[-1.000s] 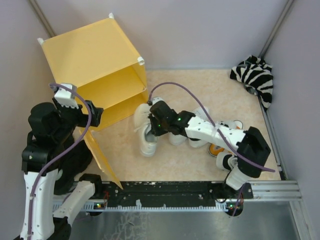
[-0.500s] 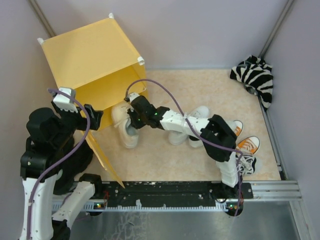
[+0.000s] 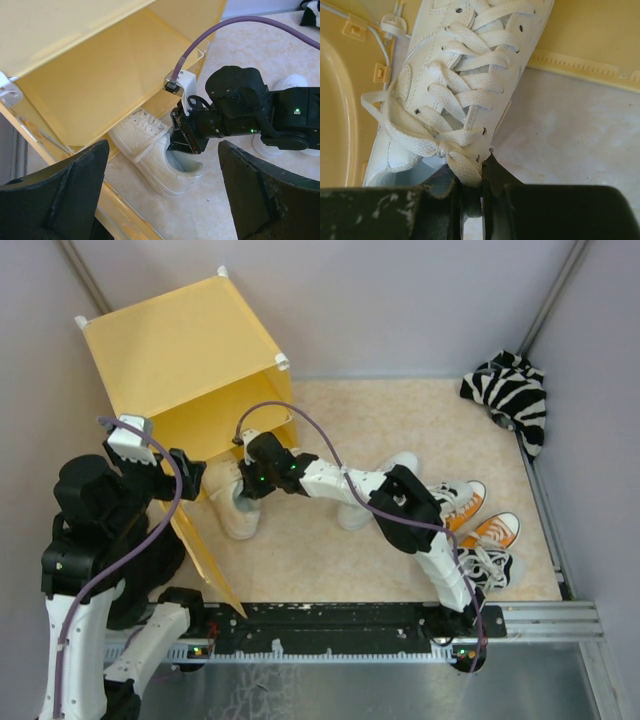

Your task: Place and organize the shoes in the shoe cabinet

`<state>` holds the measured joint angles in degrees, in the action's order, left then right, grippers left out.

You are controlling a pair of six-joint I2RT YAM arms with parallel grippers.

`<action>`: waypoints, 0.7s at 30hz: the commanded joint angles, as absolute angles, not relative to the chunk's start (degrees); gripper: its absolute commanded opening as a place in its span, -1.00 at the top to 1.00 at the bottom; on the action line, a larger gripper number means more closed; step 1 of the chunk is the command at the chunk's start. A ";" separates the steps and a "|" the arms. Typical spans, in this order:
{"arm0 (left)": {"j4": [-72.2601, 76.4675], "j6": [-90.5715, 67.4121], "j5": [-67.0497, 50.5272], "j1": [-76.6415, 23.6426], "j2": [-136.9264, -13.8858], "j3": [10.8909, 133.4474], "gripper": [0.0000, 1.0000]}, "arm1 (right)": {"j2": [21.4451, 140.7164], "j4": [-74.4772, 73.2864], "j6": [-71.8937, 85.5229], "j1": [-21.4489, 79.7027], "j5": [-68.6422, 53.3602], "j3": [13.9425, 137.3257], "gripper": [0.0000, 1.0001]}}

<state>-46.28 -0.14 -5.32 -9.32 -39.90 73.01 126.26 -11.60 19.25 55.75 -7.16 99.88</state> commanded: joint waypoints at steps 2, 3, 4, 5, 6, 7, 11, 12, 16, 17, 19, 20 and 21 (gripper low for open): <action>-45.51 0.09 -5.10 -9.76 -40.42 72.98 -0.92 | 123.57 -4.12 21.22 57.04 -11.24 103.54 0.72; -45.42 0.09 -5.03 -9.76 -40.47 73.03 -0.92 | 123.43 -4.11 21.19 57.23 -11.82 103.46 0.72; -45.27 0.14 -4.81 -9.76 -40.51 73.06 -0.92 | 123.27 -4.05 21.23 57.55 -12.38 103.48 0.71; -45.20 0.17 -4.75 -9.77 -40.59 73.04 -0.92 | 123.10 -3.97 21.37 57.82 -13.14 103.45 0.71; -45.11 0.24 -4.75 -9.76 -40.68 73.10 -0.92 | 122.93 -3.96 21.69 58.16 -13.54 103.49 0.68; -45.05 0.22 -4.79 -9.77 -40.80 73.12 -0.92 | 122.81 -4.07 22.01 58.59 -13.91 103.51 0.60; -45.09 0.26 -5.22 -9.76 -41.19 73.43 -0.93 | 122.18 -5.93 22.15 59.97 -12.86 103.46 0.05; -45.01 0.25 -5.19 -9.76 -41.22 73.53 -0.93 | 121.94 -6.38 22.15 60.02 -12.75 103.22 -0.05; -44.82 0.11 -4.76 -9.78 -41.27 73.54 -0.97 | 119.67 -7.75 21.49 60.12 -13.14 101.66 -0.19; -44.87 0.01 -4.67 -9.76 -41.35 73.62 -0.98 | 118.82 -7.77 21.19 60.12 -13.54 101.17 -0.20; -44.82 -0.45 -4.66 -9.76 -41.44 73.93 -0.98 | 116.75 -8.04 20.74 60.12 -14.50 100.41 -0.23; -44.87 -0.64 -4.76 -9.76 -41.42 74.17 -0.98 | 115.58 -8.17 20.50 60.12 -14.94 99.93 -0.23; -44.83 -0.77 -4.75 -9.80 -41.48 74.39 -0.98 | 114.24 -8.29 20.20 60.07 -15.28 99.39 -0.23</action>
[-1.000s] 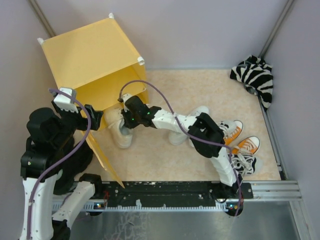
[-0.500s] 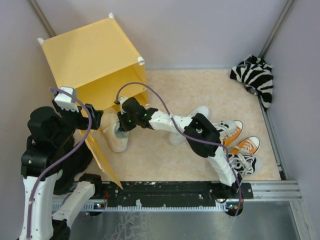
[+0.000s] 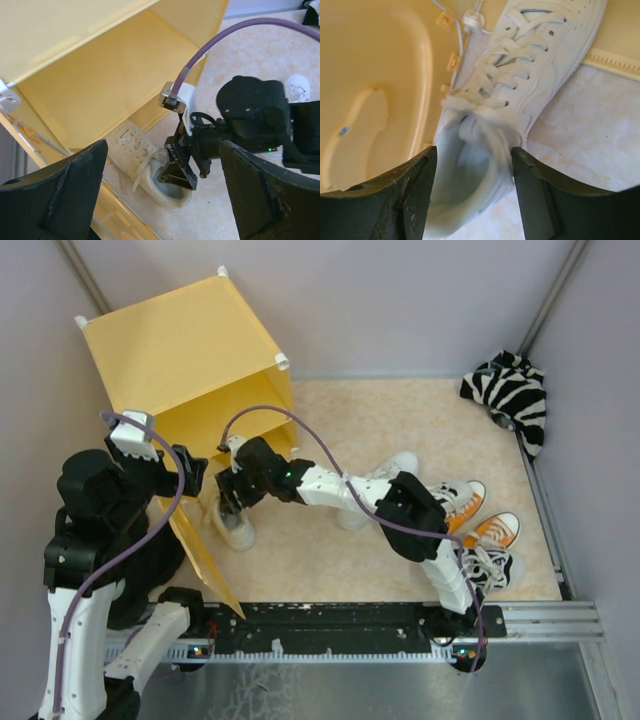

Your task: Place and organize the shoes in the shoe cabinet

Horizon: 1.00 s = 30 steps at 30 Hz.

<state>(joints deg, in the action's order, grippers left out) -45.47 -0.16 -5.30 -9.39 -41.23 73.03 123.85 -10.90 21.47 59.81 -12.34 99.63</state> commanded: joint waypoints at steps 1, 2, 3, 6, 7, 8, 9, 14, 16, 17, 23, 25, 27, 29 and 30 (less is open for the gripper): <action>-43.53 -0.88 -4.68 -9.76 -41.42 74.48 -0.98 | 112.91 -8.47 19.66 60.10 -15.38 98.66 -0.23; -42.89 -0.88 -4.54 -9.76 -41.36 74.55 -0.99 | 111.13 -8.41 19.32 60.07 -15.03 97.71 -0.24; -42.65 -0.88 -4.24 -9.76 -41.39 74.58 -0.99 | 109.32 -8.30 19.07 60.09 -14.07 96.49 -0.26; -42.45 -0.88 -2.95 -9.76 -41.37 74.83 -0.99 | 104.99 -8.48 19.29 59.70 -6.38 91.71 -0.32; -42.33 -1.03 -2.48 -9.76 -41.30 74.90 -0.99 | 104.31 -9.31 19.58 59.31 -3.21 90.39 -0.32; -42.16 -1.28 -1.89 -9.76 -41.24 74.96 -0.99 | 104.32 -10.63 19.89 58.90 -1.04 89.68 -0.32; -41.81 -1.61 -1.12 -9.76 -41.07 75.10 -0.99 | 104.81 -12.17 20.05 58.25 0.32 89.20 -0.32; -38.81 -4.02 2.17 -9.76 -40.35 75.69 -0.99 | 110.84 -16.13 17.95 56.78 2.66 87.50 -0.32; -37.93 -4.75 3.09 -9.76 -40.34 76.04 -0.99 | 113.79 -16.21 17.27 56.78 2.30 87.72 -0.31; -37.71 -4.96 3.19 -9.77 -40.46 76.29 -0.99 | 114.97 -15.88 17.16 56.79 2.14 87.76 -0.31; -37.62 -5.36 1.69 -9.76 -41.47 77.60 -0.99 | 119.03 -12.69 16.41 57.20 -0.32 87.91 -0.30; -37.67 -5.24 1.74 -9.76 -41.42 77.69 -0.99 | 119.26 -11.33 16.26 57.79 -1.74 87.99 -0.29; -37.73 -5.21 1.84 -9.76 -41.27 77.54 -0.99 | 119.27 -9.62 16.22 58.46 -3.71 87.77 -0.29; -37.69 -5.12 1.80 -9.76 -41.06 77.24 -0.99 | 119.27 -7.79 16.61 58.97 -5.80 87.58 -0.29; -37.63 -5.12 1.74 -9.76 -40.95 76.98 -0.99 | 119.18 -6.86 16.81 59.23 -6.54 87.30 -0.29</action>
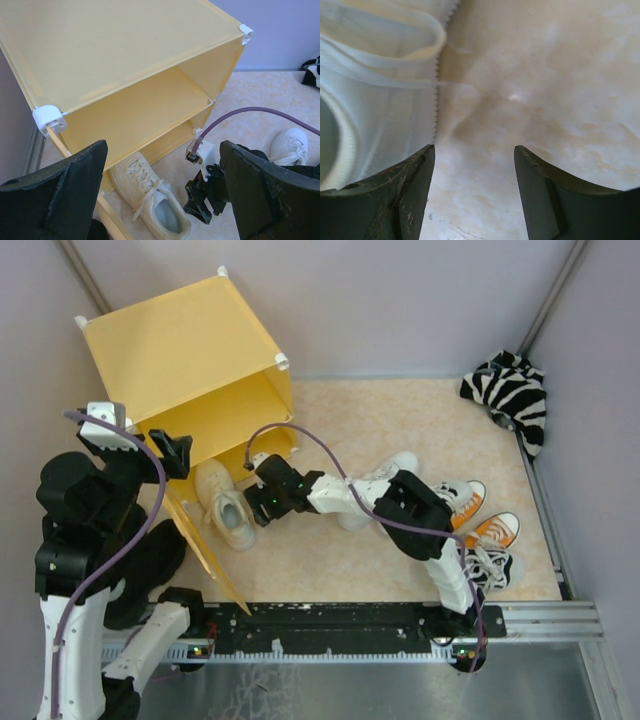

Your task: Place and organize the shoes in the shoe cabinet

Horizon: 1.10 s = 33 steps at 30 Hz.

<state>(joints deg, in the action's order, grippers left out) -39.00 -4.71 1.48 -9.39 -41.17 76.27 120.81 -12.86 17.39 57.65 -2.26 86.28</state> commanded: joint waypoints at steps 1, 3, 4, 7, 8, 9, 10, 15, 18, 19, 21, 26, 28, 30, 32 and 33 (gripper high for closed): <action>-37.66 -5.10 1.68 -9.76 -40.88 76.79 -0.99 | 119.20 -6.00 16.94 59.38 -7.33 87.13 -0.29; -37.77 -5.08 1.58 -9.76 -40.70 76.56 -0.99 | 119.23 -5.10 17.09 59.79 -9.54 87.07 -0.28; -37.83 -4.97 1.63 -9.76 -40.68 76.53 -0.99 | 119.14 -4.83 17.13 60.03 -10.70 87.04 -0.28; -37.88 -4.87 1.92 -9.76 -40.44 76.32 -0.99 | 118.12 -4.01 17.51 60.92 -14.24 86.54 -0.27; -37.90 -4.84 1.93 -9.80 -40.43 76.29 -0.99 | 117.62 -3.54 17.76 61.29 -15.75 86.20 -0.26; -37.85 -4.83 1.93 -9.76 -40.40 76.30 -0.99 | 117.01 -2.96 18.01 61.67 -17.09 85.97 -0.26; -37.87 -4.85 1.87 -9.76 -40.43 76.21 -0.99 | 116.45 -2.50 18.15 62.10 -18.51 85.63 -0.26; -37.55 -5.18 1.54 -9.76 -40.42 75.81 -0.99 | 115.36 -0.81 18.71 63.10 -23.95 84.66 -0.26; -37.40 -5.35 1.11 -9.76 -40.62 75.72 -0.99 | 116.26 -0.65 18.73 63.15 -25.68 85.47 -0.26; -37.44 -5.43 1.01 -9.76 -40.72 75.82 -0.99 | 116.66 -0.70 18.72 63.19 -26.34 86.02 -0.26; -37.40 -5.46 0.88 -9.76 -40.85 76.17 -0.99 | 117.33 -0.53 19.01 63.26 -28.00 86.86 -0.25; -37.36 -5.44 0.96 -9.76 -41.11 76.92 -0.99 | 116.97 0.00 19.38 63.54 -30.52 87.03 -0.25; -37.31 -5.43 0.97 -9.76 -41.19 76.98 -0.99 | 115.12 -0.38 19.15 63.56 -29.55 85.60 -0.24; -37.26 -5.38 0.89 -9.76 -41.30 76.99 -0.99 | 112.30 -0.41 18.71 63.51 -27.36 83.82 -0.25; -37.18 -5.23 0.79 -9.76 -41.33 77.11 -0.99 | 109.54 -1.42 17.88 63.50 -25.23 82.37 -0.25; -37.22 -5.17 0.79 -9.76 -41.39 77.22 -0.99 | 108.38 -2.13 17.44 63.51 -24.17 81.63 -0.25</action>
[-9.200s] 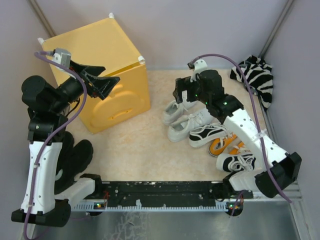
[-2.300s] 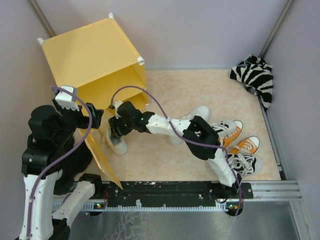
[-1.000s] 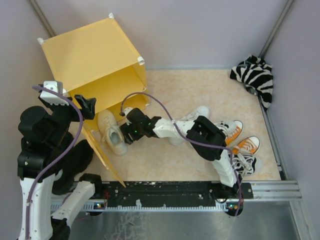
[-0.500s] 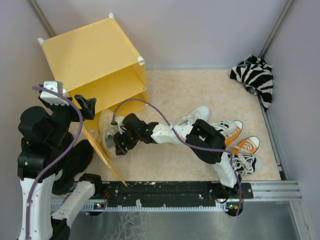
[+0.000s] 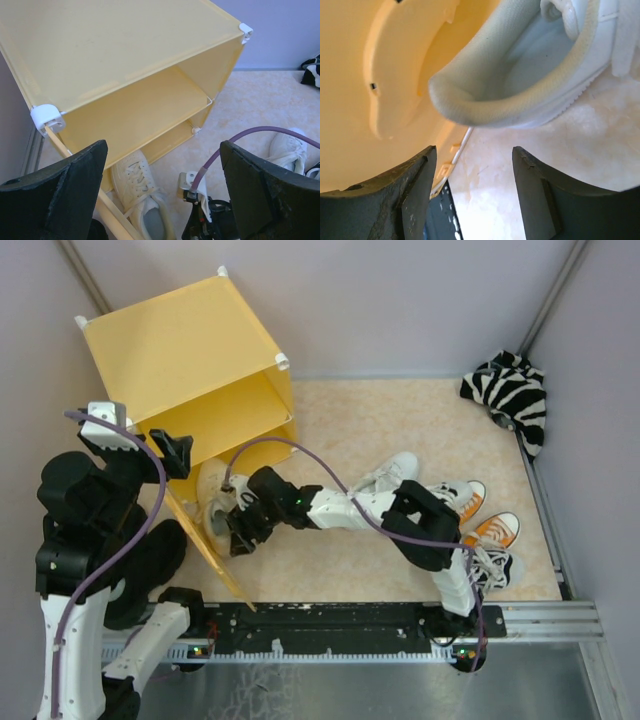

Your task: Place and organize the shoes in the shoe cabinet

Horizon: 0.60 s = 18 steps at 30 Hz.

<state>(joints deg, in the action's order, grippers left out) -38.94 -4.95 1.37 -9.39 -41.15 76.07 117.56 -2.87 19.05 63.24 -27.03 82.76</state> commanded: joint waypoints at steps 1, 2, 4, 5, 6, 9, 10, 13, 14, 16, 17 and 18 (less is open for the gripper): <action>-37.25 -5.06 0.91 -9.76 -41.37 77.32 -0.99 | 107.28 -2.76 17.13 63.46 -23.03 81.15 -0.25; -37.25 -4.96 1.09 -9.76 -41.36 77.41 -0.99 | 106.35 -3.17 16.98 63.34 -22.06 80.62 -0.25; -37.44 -4.84 1.54 -9.76 -41.37 77.74 -0.99 | 104.63 -2.86 17.94 62.65 -19.75 79.12 -0.26; -37.44 -4.83 1.70 -9.76 -41.39 77.85 -0.99 | 104.03 -2.43 19.08 61.79 -17.90 78.44 -0.26; -37.57 -4.88 1.75 -9.76 -41.40 77.95 -0.99 | 103.75 -1.93 20.56 60.75 -15.47 77.83 -0.26; -37.83 -5.00 1.82 -9.76 -41.39 77.96 -0.99 | 105.58 -2.11 23.62 57.69 -9.57 78.21 -0.25; -38.06 -5.02 1.97 -9.76 -41.40 78.04 -0.99 | 106.87 -2.63 23.76 56.86 -7.33 79.06 -0.24; -38.64 -4.94 2.22 -9.76 -41.48 78.58 -0.99 | 112.91 -4.84 22.59 55.83 -3.31 82.97 -0.24; -38.74 -4.85 2.34 -9.76 -41.53 78.84 -0.99 | 115.09 -5.43 21.98 55.81 -2.91 84.71 -0.24; -38.91 -4.84 2.53 -9.80 -41.60 79.29 -0.99 | 118.82 -4.74 21.50 55.93 -2.87 87.17 -0.24; -38.88 -4.85 2.50 -9.76 -41.67 79.43 -0.99 | 120.55 -4.38 21.83 55.89 -2.97 88.31 -0.23; -38.85 -4.89 2.47 -9.76 -41.68 79.45 -0.99 | 122.21 -4.05 22.11 56.11 -2.94 89.39 -0.23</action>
<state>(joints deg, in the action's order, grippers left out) -39.16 -4.93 1.74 -9.39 -41.52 77.47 116.90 -4.32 22.13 54.76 -5.82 84.47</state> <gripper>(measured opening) 0.995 0.620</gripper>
